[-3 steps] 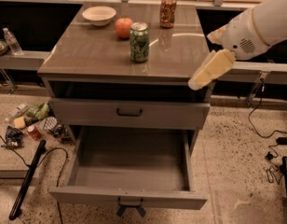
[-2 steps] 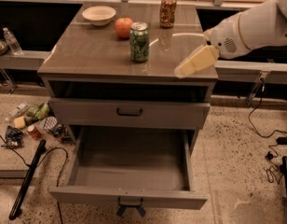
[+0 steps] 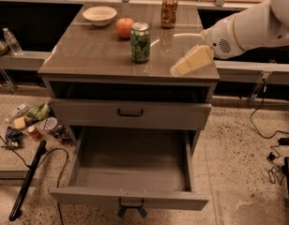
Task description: Place green can into middle drawer
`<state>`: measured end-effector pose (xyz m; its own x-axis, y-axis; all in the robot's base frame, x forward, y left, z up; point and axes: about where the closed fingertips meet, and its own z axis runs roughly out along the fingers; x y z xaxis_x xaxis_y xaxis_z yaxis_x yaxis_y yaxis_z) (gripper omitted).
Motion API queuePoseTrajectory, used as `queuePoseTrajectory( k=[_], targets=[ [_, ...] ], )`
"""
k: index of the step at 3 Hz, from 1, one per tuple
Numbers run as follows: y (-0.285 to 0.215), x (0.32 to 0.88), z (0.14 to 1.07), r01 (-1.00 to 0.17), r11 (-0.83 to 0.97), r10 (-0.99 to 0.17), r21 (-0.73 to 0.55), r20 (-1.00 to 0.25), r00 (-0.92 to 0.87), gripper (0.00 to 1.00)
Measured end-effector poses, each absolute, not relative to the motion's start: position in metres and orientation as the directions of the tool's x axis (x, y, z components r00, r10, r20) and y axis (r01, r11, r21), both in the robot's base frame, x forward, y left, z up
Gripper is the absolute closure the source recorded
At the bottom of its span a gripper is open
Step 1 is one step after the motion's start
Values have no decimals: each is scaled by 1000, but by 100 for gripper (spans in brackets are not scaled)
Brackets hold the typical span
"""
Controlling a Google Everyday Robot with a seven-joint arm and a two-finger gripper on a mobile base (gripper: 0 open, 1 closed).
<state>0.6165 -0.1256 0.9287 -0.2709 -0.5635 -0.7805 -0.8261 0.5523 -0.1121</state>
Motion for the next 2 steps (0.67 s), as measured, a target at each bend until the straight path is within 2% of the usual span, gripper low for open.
queuePoseTrajectory(
  k=[2],
  targets=[
    [-74, 723, 924, -784, 620, -412, -38, -866, -284, 0]
  ],
)
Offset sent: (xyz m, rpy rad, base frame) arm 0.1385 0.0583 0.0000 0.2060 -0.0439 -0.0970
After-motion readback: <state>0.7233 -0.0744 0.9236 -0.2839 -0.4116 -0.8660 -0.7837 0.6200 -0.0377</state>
